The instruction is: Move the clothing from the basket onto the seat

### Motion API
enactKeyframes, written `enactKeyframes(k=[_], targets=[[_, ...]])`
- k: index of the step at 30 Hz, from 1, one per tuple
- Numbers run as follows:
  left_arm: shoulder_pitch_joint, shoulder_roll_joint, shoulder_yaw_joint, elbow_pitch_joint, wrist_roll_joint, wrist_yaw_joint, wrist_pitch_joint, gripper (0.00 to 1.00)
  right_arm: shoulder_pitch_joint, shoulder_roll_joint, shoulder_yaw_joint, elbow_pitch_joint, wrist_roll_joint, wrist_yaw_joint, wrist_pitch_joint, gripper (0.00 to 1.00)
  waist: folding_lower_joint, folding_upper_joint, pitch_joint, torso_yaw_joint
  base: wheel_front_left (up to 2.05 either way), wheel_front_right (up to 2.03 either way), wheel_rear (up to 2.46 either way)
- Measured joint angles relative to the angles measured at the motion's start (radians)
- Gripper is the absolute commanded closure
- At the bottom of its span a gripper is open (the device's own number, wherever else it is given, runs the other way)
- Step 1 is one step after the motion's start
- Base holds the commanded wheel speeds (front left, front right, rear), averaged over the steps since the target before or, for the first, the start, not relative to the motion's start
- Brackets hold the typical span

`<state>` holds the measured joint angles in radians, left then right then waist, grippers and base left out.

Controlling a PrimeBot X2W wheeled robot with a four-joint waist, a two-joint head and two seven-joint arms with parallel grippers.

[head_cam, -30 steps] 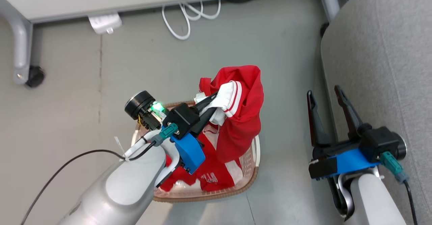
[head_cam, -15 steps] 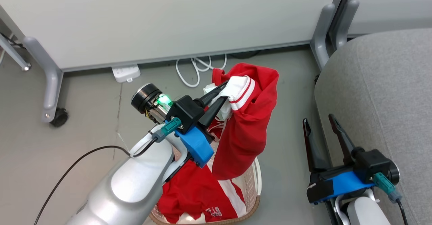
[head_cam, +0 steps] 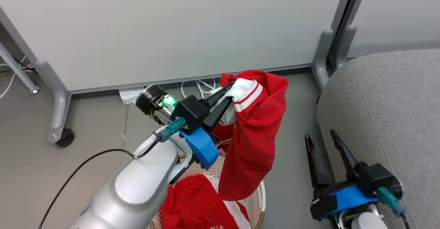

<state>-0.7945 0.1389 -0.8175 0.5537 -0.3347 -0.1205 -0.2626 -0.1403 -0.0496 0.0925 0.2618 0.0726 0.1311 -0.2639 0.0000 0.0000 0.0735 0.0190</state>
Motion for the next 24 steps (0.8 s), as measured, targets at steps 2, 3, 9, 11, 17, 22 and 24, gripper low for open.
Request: enactKeyframes(k=[2, 3, 9, 11, 17, 22, 24], targets=[[0.0, 0.0, 0.0, 0.003, 0.0, -0.001, 0.0, 1.0, 0.001, 0.0, 0.009, -0.003, 0.0, 0.0, 0.0, 0.0, 0.0, 0.0, -0.001, 0.001, 0.0, 0.0, 0.0], [0.0, 0.001, 0.0, 0.004, 0.0, -0.001, 0.0, 1.0, 0.002, 0.0, 0.015, -0.005, 0.0, 0.0, 0.0, 0.0, 0.0, 0.0, 0.0, 0.001, 0.0, 0.0, 0.0], [0.0, 0.003, 0.0, 0.014, -0.005, -0.003, 0.0, 1.0, 0.002, 0.0, 0.049, -0.018, -0.002, 0.0, 0.0, 0.0, 0.0, 0.0, 0.006, 0.003, 0.0, 0.0, 0.0], [0.0, 0.004, 0.0, 0.017, -0.005, -0.003, 0.0, 1.0, 0.002, 0.0, 0.068, -0.021, -0.008, 0.0, 0.0, 0.0, 0.0, 0.0, 0.008, 0.003, 0.0, 0.0, 0.0], [0.0, 0.003, 0.002, 0.03, -0.005, -0.004, 0.0, 1.0, -0.004, 0.0, 0.146, -0.027, -0.009, 0.0, 0.0, 0.0, 0.0, 0.0, 0.018, 0.002, 0.0, 0.0, 0.0], [-0.005, 0.0, 0.001, 0.035, -0.004, -0.005, 0.0, 1.0, -0.021, 0.0, 0.201, -0.022, -0.007, 0.0, 0.0, 0.0, 0.0, 0.0, 0.028, 0.004, 0.0, 0.0, 0.0], [-0.009, -0.001, 0.001, 0.035, -0.004, -0.005, 0.0, 1.0, -0.032, 0.0, 0.226, -0.016, -0.001, 0.0, 0.0, 0.0, 0.0001, 0.0, 0.033, 0.006, 0.0, 0.0, 0.0]])
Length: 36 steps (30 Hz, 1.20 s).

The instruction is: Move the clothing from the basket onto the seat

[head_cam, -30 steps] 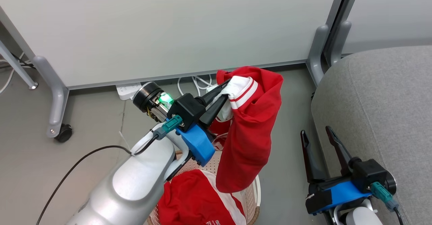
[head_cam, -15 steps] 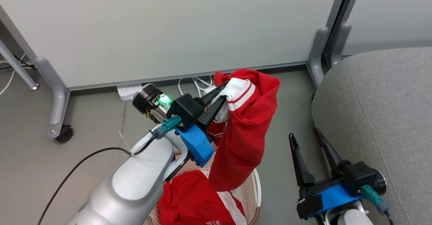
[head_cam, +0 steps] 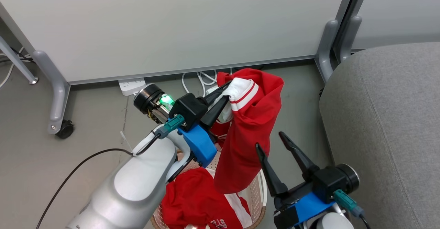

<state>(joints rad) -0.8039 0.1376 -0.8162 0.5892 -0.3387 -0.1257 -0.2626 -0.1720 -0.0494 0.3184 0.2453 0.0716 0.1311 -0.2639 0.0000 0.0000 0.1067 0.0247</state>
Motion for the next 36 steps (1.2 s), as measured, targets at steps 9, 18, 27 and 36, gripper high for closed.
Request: enactKeyframes(k=[9, 18, 27, 36], targets=[[-0.017, -0.015, -0.005, 0.007, 0.005, 0.0, 0.0, 1.0, -0.076, 0.0, 0.076, 0.048, 0.021, 0.0, 0.0, 0.0, 0.0, 0.0, 0.019, 0.016, 0.0, 0.0, 0.0], [-0.039, -0.032, -0.021, 0.011, 0.005, -0.002, 0.0, 1.0, -0.182, 0.0, 0.091, 0.134, 0.022, 0.0, 0.0, 0.0, 0.0, 0.0, 0.04, 0.035, 0.0, 0.0, 0.0], [-0.065, -0.059, -0.04, 0.001, -0.001, -0.002, 0.0, 1.0, -0.284, 0.0, 0.057, 0.229, 0.017, 0.0, 0.0, 0.0, 0.0001, 0.0, 0.069, 0.067, 0.0, 0.0, 0.0], [-0.084, -0.072, -0.05, -0.007, -0.005, -0.002, 0.0, 1.0, -0.357, 0.0, 0.007, 0.331, -0.035, 0.0, 0.0, 0.0, 0.0001, 0.0, 0.089, 0.08, 0.0, 0.0, 0.0]])
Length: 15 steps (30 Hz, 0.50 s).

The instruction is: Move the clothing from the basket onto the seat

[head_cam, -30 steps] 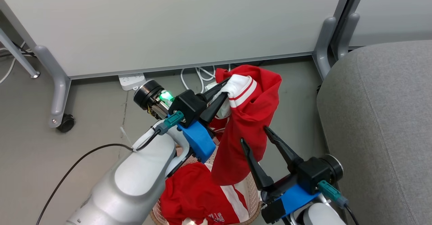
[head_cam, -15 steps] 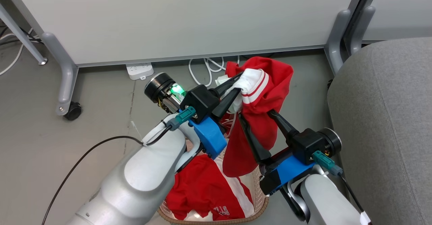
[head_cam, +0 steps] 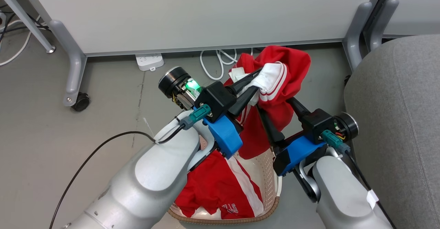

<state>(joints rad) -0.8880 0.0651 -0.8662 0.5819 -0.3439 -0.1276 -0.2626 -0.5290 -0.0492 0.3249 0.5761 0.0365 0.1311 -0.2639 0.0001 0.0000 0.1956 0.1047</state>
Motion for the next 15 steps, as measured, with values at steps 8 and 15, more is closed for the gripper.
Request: enactKeyframes(k=[8, 15], targets=[[-0.002, -0.005, -0.004, 0.0, -0.007, 0.0, 0.0, 1.0, -0.025, 0.0, -0.023, 0.044, -0.001, 0.0, 0.0, 1.0, 0.0, 0.0, -0.003, 0.003, 0.0, 0.0, 0.0], [-0.002, -0.007, -0.004, 0.009, -0.008, 0.0, 0.0, 1.0, -0.028, 0.0, -0.022, 0.045, 0.019, 0.0, 0.0, 1.0, 0.0, 0.0, -0.014, 0.0, 0.0, 0.0, 0.0]])
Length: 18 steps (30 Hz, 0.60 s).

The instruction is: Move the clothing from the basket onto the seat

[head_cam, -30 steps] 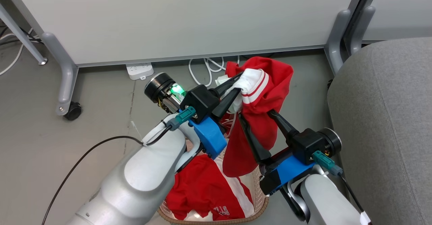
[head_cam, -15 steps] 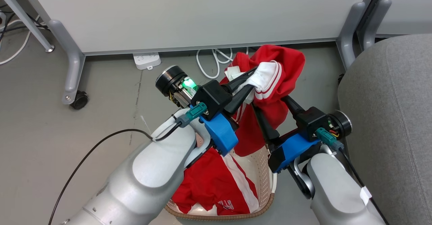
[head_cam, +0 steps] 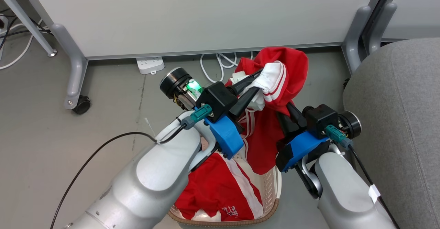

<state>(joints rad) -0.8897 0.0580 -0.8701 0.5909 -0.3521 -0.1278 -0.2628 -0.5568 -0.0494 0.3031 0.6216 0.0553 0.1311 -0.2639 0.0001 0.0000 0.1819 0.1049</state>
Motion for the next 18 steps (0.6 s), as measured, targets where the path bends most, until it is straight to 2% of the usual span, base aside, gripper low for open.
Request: enactKeyframes(k=[18], targets=[[0.007, 0.0, -0.005, 0.011, -0.001, -0.002, 0.0, 1.0, 0.002, 0.0, 0.013, 0.007, 0.032, 0.0, 0.0, 1.0, -0.0001, 0.0, -0.017, -0.009, 0.0, 0.0, 0.0]])
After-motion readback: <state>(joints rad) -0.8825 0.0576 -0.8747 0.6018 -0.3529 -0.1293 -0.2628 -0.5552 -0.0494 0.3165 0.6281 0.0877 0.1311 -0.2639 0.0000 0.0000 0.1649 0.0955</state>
